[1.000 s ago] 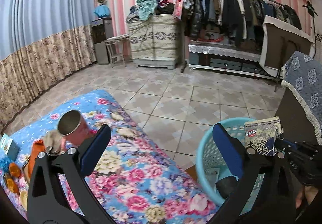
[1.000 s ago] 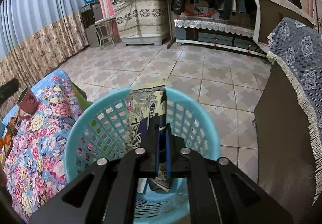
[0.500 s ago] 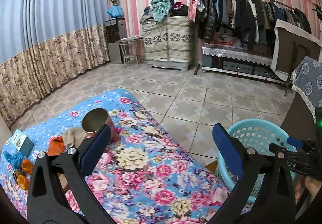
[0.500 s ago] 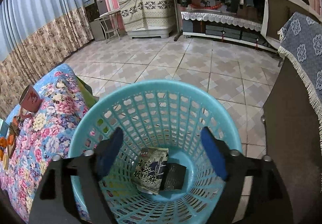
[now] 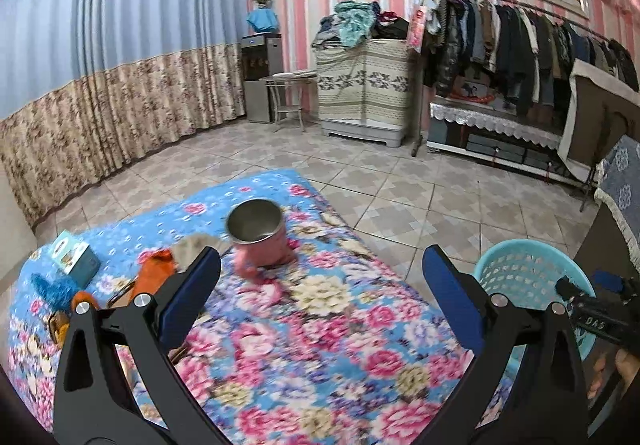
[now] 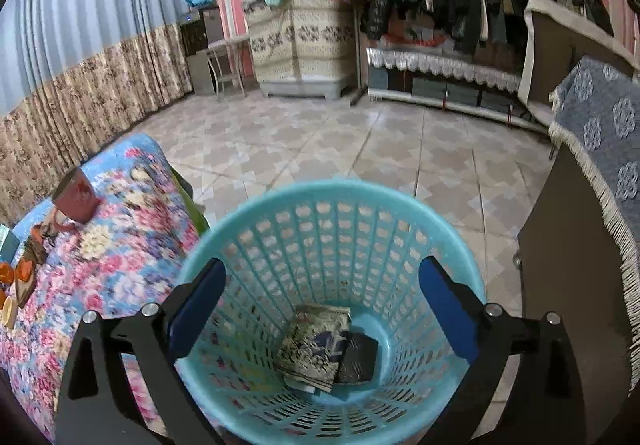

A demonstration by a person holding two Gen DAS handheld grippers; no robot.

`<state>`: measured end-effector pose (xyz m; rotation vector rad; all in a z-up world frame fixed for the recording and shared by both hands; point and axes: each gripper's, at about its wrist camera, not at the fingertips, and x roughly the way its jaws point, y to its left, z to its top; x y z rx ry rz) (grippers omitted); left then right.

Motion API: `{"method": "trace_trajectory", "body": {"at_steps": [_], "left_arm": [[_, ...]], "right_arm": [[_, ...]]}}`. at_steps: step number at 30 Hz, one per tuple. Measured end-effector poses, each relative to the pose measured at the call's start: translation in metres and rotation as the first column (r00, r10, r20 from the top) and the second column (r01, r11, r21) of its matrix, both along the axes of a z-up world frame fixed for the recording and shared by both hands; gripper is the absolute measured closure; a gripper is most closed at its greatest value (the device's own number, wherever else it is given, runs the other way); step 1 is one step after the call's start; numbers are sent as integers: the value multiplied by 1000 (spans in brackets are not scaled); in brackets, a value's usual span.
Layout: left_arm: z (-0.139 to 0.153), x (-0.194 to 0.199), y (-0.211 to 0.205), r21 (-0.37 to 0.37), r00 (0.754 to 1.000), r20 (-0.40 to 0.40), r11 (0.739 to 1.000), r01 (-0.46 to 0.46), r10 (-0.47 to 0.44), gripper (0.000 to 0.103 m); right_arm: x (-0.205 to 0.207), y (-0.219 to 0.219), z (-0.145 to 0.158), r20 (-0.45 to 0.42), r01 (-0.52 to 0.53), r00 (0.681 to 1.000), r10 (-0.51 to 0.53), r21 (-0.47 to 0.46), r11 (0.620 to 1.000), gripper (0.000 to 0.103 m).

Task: Collect trash
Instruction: 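Open the right tool to drop the snack bag into the blue basket, then move both tools back over the bed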

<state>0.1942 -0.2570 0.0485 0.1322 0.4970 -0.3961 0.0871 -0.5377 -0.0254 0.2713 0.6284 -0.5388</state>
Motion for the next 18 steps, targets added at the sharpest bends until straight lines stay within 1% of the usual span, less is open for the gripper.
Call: {"method": "trace_trajectory", "body": {"at_steps": [5,9,13,16,18], "left_arm": [[3,-10,39,1,998,28,999,-48,48,5],[3,-20,79,7,994,48,995,-100,99,5],[-4,-27,123,-5,988,41,989,-148,148,5],[-11,-28,156,1,981,33,981,-192,192,5],[-18,-27,179,12,972,27,972,-234,234,5]], "right_arm": [[0,33,32,83,-40,996,45,-53,998,5],[8,75,49,146,-115,982,123,-63,991,5],[11,122,48,200,-181,961,192,-70,981,5],[17,151,42,213,-226,949,233,-56,972,5],[23,170,41,204,-254,943,261,-63,965,5]]}}
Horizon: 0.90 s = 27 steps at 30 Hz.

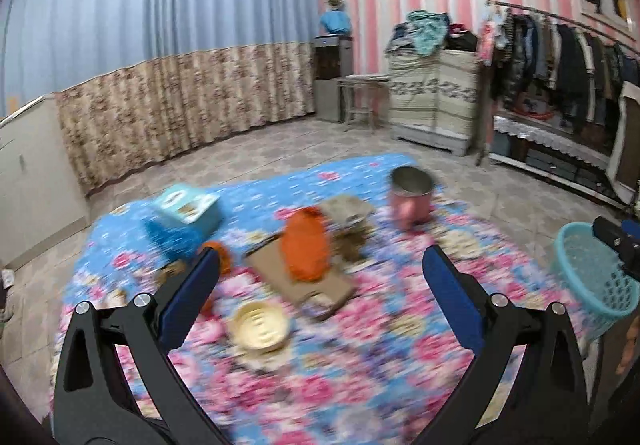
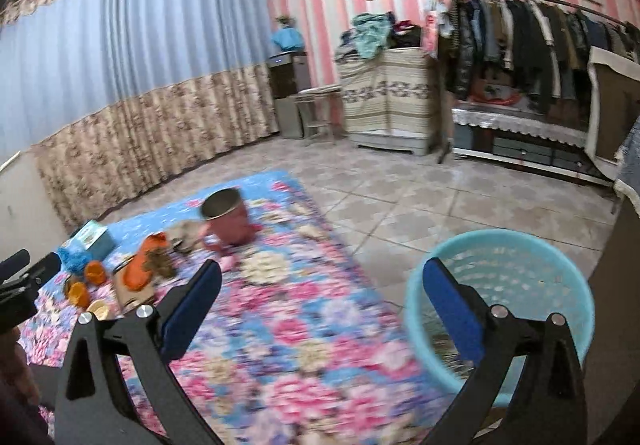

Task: Collect trash
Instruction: 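Move both tools back over the bed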

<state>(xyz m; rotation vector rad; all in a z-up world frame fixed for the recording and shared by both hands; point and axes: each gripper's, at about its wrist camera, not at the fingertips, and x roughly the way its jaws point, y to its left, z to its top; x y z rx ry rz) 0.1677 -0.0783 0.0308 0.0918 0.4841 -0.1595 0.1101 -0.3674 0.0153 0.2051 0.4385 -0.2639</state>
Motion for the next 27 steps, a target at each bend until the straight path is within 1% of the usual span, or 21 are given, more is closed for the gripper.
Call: {"method": "trace_trajectory", "body": {"at_steps": [6,9,12,16,18,21,25,27], "left_arm": [[-16,11,58,8,994,-18,994,-109,109,5],[-22,18,77,48,987,-18,986,-161,162,5],[-25,23,95,20,985,-28,985,-170,170,5],[-34,30,112,7,982,-53,983,-181,181,5],[-40,35,118,14,980,-71,983,-184,185,5],[-44,40,122,24,978,-65,980,-199,200,5],[-49,47,130,-2,978,-87,982,-190,189,5],[-52,52,137,-6,974,-110,980,-200,198,5]], "right_arm": [[16,59,-1,0,-91,996,91,-49,995,5],[23,78,-2,1,-115,993,115,-55,992,5],[33,90,-6,-10,-126,992,126,-68,990,5],[46,102,-14,-32,-142,990,140,-95,985,5],[53,105,-19,-46,-146,989,142,-92,985,5],[61,107,-26,-64,-150,987,144,-87,985,5],[80,111,-31,-113,-169,981,160,-75,983,5],[89,114,-32,-113,-181,978,173,-64,981,5]]}}
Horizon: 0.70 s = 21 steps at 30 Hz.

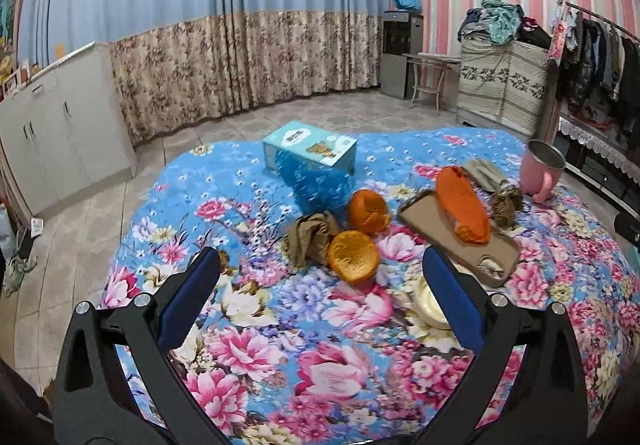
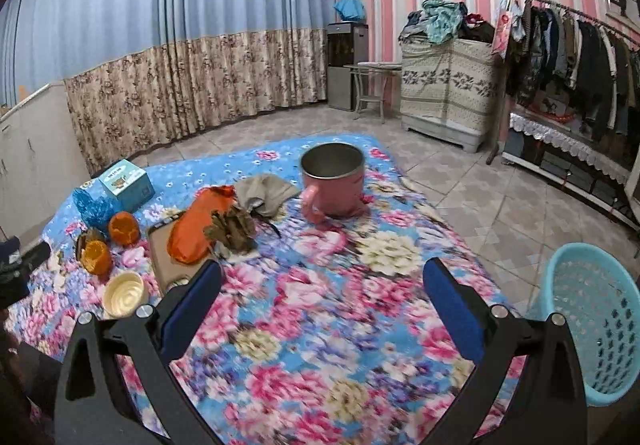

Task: Collect trash
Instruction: 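Move both tools back over the bed, then grasp the orange bread slice with the left tool while the right tool grasps the cream lid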

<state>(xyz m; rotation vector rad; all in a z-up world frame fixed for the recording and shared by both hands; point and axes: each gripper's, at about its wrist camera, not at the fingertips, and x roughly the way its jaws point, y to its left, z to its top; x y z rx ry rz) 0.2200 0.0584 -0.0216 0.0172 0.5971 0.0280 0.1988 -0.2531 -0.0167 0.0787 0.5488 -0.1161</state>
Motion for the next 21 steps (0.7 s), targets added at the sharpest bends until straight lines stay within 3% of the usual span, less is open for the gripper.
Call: {"method": "trace_trajectory", "body": {"at_steps": [3,6,10,14,19,21], "left_arm": [[-8,9,9,-44,998,-66,999,17,-19,5],[-18,19,14,-72,991,-134,997,11,-21,5],[-27,28,19,-91,987,-163,996,-7,-8,5],[-34,41,14,-129,982,-189,992,-1,-24,6],[-36,55,-11,-100,979,-194,994,38,-57,7],[-40,60,-21,-48,977,-206,997,54,-63,14]], "right_arm": [[16,8,-2,-14,24,1000,-24,-26,999,5],[32,16,-11,-54,-28,998,28,-10,1000,5],[37,23,-21,-69,32,997,-38,-87,996,5],[38,12,-31,-112,9,994,-11,-14,1000,5],[39,0,-35,-115,12,993,-4,69,998,5],[39,-1,-36,-102,22,995,-17,54,998,5]]}}
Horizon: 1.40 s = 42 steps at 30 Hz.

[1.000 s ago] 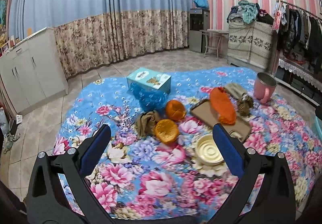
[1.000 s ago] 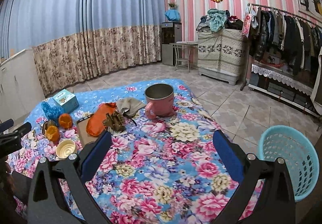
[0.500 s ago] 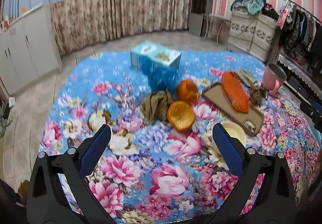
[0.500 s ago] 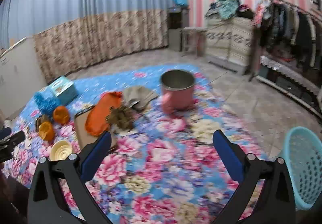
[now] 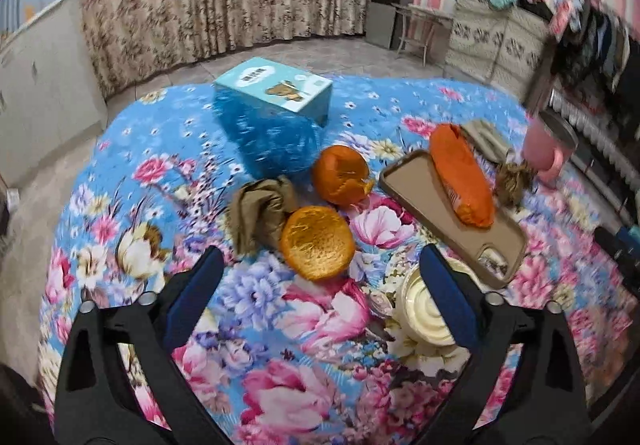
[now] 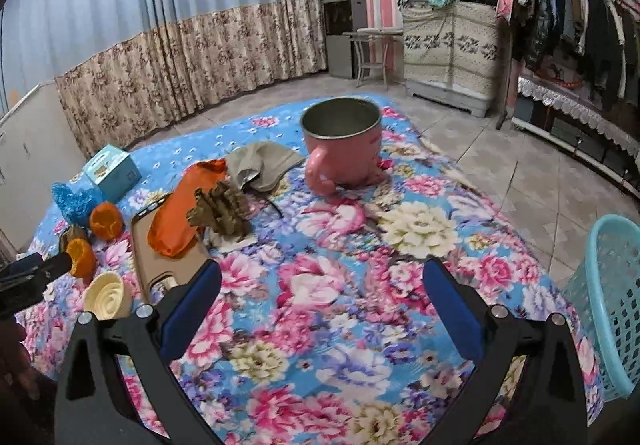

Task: Collect trash
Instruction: 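Grasp the orange bread slice with the left tool while the right tool grasps the cream lid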

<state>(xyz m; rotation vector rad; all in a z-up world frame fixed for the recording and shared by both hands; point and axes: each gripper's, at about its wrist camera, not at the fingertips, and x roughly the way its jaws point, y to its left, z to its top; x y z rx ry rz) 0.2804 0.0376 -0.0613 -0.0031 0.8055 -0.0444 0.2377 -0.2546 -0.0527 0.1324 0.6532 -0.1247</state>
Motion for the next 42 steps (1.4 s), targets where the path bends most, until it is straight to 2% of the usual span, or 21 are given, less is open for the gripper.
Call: {"method": "trace_trajectory", "body": {"at_steps": [2,3,6,10,13,14,15,20,23,27,30,34,38,40,41,42], "left_arm": [[-4,9,-3,31,1000,-25,1000,-3,4,20],[-7,15,-2,21,999,-48,1000,-13,14,23],[-12,29,5,-23,995,-88,999,-47,45,23],[-20,37,2,-20,991,-130,999,-42,39,28],[-17,35,1,-35,993,-119,999,-21,16,43],[-17,34,1,-47,992,-123,999,-1,-5,56],[-19,35,1,-54,991,-133,998,14,-21,63],[-15,24,3,-38,992,-120,998,40,-45,66],[-8,14,11,-29,994,-98,999,36,-39,67],[7,1,31,8,999,-46,1000,8,-8,67],[18,-5,47,25,1000,5,1000,-5,4,67],[30,-16,72,10,998,58,1000,-22,21,67],[33,-15,94,-11,996,65,998,-63,64,67],[33,-14,100,-31,995,62,997,-74,76,67],[33,-14,102,-33,995,63,997,-76,78,67],[33,-14,103,-31,995,63,997,-77,79,67]], "right_arm": [[3,0,-3,-9,-1,1000,1,-14,1000,5],[5,-1,-5,-14,-2,1000,2,-2,1000,5],[8,-4,-9,-29,-14,999,15,38,999,5],[10,-1,-14,-42,-29,999,31,41,999,5],[12,4,-20,-60,-44,997,48,52,998,5],[12,7,-22,-68,-51,996,54,56,997,5],[11,9,-23,-73,-56,995,60,57,997,5],[4,30,-23,-88,-88,992,90,26,996,5],[-1,49,-18,-80,-121,989,124,38,992,5],[-6,81,-15,-72,-168,983,167,-4,986,5],[-5,104,-23,-99,-183,978,183,12,983,5],[-4,130,-30,-127,-219,967,220,18,976,5],[0,149,-33,-156,-233,960,234,28,972,6],[5,156,-36,-175,-230,956,237,59,971,12],[8,161,-38,-185,-234,953,242,64,970,18],[9,167,-38,-192,-236,952,240,44,971,20]]}}
